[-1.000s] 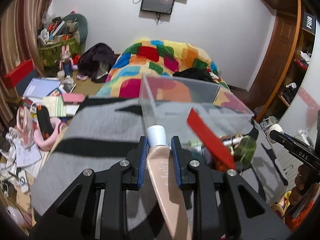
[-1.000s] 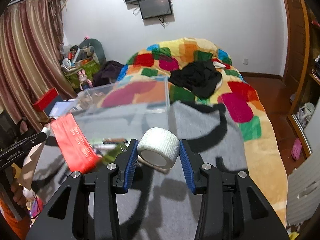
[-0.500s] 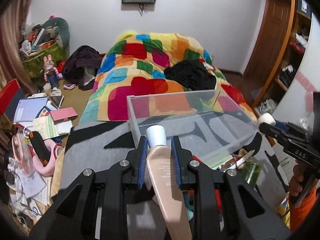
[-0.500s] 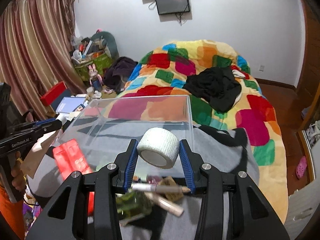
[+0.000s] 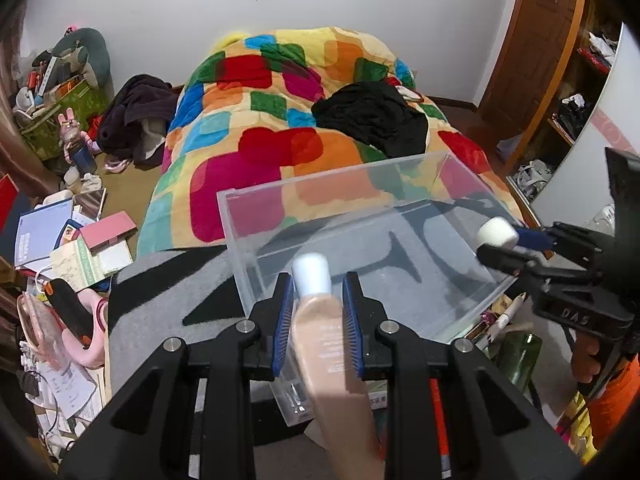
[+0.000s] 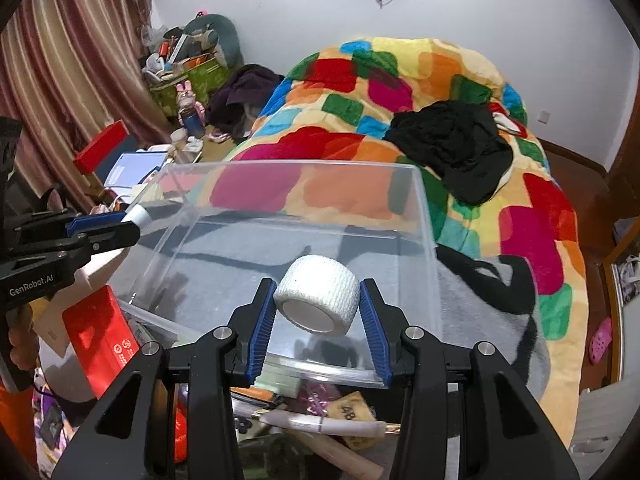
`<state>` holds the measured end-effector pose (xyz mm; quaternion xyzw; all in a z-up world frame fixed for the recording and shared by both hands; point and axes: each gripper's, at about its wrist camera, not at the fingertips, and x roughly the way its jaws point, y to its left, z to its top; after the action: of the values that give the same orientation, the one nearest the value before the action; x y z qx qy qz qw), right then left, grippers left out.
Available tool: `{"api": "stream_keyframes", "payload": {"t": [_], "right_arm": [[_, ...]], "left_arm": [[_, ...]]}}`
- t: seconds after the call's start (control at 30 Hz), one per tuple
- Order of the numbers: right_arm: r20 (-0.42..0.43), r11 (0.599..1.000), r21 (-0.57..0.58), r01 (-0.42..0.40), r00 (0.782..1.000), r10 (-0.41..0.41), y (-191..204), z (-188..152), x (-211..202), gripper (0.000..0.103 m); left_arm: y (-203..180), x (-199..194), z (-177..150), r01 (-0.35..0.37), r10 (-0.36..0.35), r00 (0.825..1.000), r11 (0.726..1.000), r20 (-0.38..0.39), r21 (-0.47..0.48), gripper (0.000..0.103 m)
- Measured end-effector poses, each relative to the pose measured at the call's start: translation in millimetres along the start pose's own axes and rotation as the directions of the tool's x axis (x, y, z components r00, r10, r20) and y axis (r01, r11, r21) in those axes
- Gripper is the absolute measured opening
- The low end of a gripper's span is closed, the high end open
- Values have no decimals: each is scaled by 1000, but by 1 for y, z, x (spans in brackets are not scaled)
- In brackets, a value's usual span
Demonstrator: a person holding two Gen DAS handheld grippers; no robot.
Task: Organize objects
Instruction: 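Grasp the peach cosmetic tube with the left gripper while the right grasps the white tape roll, then drop the tube and tape roll into the clear box with both grippers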
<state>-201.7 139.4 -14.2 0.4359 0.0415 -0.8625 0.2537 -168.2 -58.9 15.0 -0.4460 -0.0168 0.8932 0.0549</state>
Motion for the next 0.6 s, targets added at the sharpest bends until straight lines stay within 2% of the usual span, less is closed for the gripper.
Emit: {"api": "stream_keyframes", "payload": {"t": [0.2,0.27,0.33,0.4,0.6], "right_arm": [[7,999,15,-31,999,31,0,-3,-10,49],[26,999,15,-28,999,28,2,-5,-18,51],[45,1000,10,-19,999,18,4,-8,-26,54],[68,1000,7,-6,998,6,5,-12,-36,58],[108,1000,22,16,994,-18,8,-33,-57,65]], "left_arm": [[-3,-26,0,2,-3,998,1000,64,10,27],[-5,-36,-3,-2,2,996,1000,88,8,32],[-6,-46,-7,-3,2,994,1000,110,2,43],[-9,-53,-13,-1,1,992,1000,130,-1,49],[-18,-69,-37,-20,20,986,1000,164,-4,60]]}}
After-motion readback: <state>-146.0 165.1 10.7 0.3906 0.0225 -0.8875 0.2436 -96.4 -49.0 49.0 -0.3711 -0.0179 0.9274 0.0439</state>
